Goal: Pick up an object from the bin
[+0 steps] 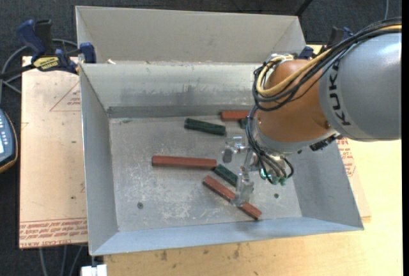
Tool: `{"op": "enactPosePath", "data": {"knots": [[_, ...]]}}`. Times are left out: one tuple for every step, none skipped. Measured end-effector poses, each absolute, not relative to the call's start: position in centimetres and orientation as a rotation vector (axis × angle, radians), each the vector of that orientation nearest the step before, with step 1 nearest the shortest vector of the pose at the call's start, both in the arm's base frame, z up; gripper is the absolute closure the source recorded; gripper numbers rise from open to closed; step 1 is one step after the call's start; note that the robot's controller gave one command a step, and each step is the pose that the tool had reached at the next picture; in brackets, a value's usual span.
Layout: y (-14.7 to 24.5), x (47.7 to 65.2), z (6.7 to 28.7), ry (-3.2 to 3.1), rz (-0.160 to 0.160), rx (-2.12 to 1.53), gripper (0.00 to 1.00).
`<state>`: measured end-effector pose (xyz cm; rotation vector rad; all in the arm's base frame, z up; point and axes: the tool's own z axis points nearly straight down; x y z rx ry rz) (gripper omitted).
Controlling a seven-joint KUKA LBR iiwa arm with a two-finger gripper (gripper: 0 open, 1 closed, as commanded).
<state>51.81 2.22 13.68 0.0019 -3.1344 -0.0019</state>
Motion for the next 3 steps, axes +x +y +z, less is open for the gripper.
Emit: {"op": "enactPosePath", "data": {"knots": [[-0.6,51.1,6.8,-3.086,0.001,-0.569,0.00],[-0.5,51.2,7.0,-3.089,-0.001,-0.567,1.00],[0.8,55.8,22.4,-3.099,-0.004,-0.575,1.00]]}}
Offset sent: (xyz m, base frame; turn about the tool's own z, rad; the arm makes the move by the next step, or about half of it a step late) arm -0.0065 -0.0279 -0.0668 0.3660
